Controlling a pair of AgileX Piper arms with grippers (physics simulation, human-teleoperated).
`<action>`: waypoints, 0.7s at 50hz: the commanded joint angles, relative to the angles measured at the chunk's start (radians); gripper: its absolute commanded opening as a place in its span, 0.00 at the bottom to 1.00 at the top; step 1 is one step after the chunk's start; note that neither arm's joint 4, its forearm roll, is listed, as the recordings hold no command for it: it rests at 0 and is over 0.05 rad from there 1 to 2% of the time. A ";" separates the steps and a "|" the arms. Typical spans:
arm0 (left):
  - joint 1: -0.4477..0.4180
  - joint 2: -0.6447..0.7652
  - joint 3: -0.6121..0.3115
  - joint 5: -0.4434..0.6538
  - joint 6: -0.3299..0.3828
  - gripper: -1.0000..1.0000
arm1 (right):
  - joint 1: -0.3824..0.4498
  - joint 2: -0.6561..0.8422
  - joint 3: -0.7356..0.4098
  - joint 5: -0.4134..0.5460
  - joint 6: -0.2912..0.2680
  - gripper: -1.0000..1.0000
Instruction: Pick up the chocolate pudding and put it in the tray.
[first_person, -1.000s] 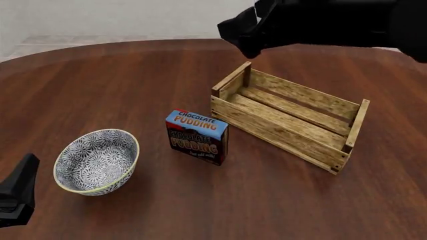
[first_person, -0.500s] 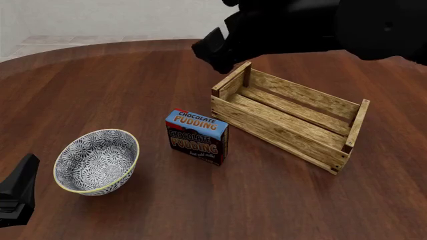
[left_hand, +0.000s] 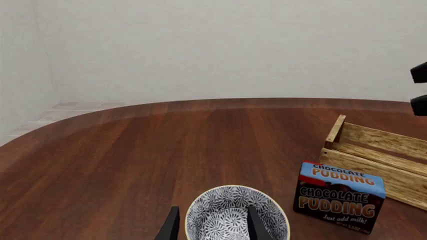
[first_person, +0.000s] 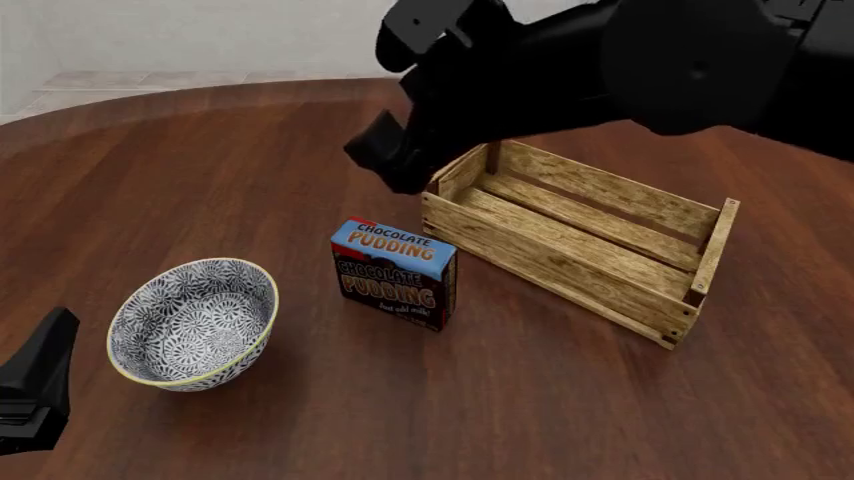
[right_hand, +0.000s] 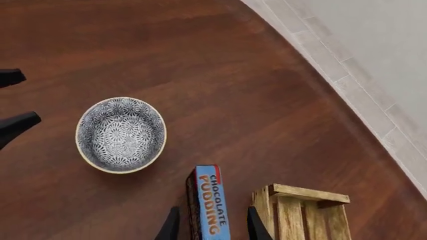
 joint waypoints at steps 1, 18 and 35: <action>0.000 0.000 0.000 0.000 0.000 1.00 | 0.013 0.026 -0.009 0.024 -0.039 1.00; 0.000 0.000 0.000 0.000 0.000 1.00 | 0.005 0.055 0.018 0.014 -0.068 1.00; 0.000 0.000 0.000 0.000 0.000 1.00 | 0.014 0.072 0.045 -0.003 -0.068 1.00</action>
